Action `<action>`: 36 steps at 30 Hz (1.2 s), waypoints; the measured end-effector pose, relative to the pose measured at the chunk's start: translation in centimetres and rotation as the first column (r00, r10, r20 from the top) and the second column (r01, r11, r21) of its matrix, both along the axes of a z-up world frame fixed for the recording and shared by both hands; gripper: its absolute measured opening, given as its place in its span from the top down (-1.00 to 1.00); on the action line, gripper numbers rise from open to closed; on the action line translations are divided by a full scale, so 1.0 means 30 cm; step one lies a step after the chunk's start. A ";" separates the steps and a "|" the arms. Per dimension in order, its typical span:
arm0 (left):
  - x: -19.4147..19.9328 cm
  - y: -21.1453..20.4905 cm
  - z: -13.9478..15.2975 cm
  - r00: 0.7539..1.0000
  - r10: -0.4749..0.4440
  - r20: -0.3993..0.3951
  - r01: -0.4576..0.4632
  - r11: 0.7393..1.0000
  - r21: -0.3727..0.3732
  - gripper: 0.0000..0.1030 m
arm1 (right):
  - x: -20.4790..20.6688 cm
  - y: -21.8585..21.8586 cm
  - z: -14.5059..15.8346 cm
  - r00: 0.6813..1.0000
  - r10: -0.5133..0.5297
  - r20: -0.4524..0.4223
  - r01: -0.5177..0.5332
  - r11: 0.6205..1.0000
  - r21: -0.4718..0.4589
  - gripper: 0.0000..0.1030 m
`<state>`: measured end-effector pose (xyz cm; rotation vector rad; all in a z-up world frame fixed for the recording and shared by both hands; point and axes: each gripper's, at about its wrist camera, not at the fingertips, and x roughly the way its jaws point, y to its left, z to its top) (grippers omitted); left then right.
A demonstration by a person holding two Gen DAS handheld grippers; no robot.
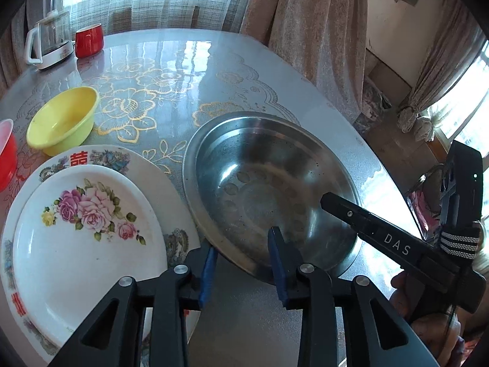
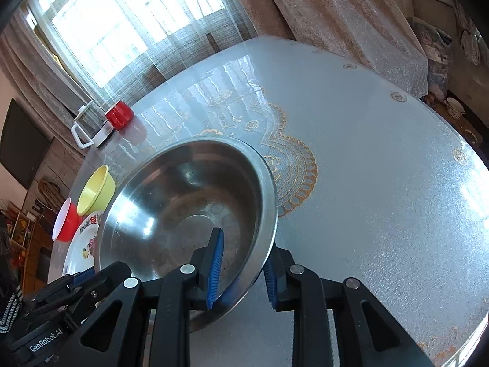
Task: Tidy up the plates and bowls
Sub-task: 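Grasp the steel bowl rim with the right tool and slide it toward the plate stack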
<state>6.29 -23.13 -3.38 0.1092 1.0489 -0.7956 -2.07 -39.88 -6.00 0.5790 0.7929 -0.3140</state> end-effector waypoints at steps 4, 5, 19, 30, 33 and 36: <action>-0.047 -0.005 -0.011 1.000 -0.014 0.017 0.013 1.000 0.022 0.28 | -0.023 -0.005 -0.008 1.000 -0.010 -0.003 0.010 1.000 0.021 0.48; -0.056 -0.004 -0.012 1.000 -0.019 0.011 0.019 1.000 0.019 0.26 | -0.032 -0.005 -0.008 1.000 -0.015 -0.001 0.015 1.000 0.019 0.48; -0.135 0.003 -0.008 0.994 -0.071 0.083 0.068 0.997 0.042 -0.34 | -0.073 0.013 0.052 0.998 -0.051 0.027 0.054 0.994 -0.093 0.39; -0.182 0.046 0.015 0.990 -0.103 0.100 0.099 0.994 0.052 -0.47 | -0.074 0.024 0.086 0.997 -0.066 0.037 0.072 0.981 -0.182 0.29; -0.203 0.070 0.018 0.989 -0.108 0.104 0.103 0.993 0.049 -0.49 | -0.067 0.031 0.093 0.997 -0.065 0.038 0.072 0.978 -0.195 0.27; -0.212 0.114 0.037 0.989 -0.099 0.109 0.098 0.995 0.020 -0.49 | -0.061 0.040 0.099 0.998 -0.058 0.038 0.065 0.975 -0.210 0.26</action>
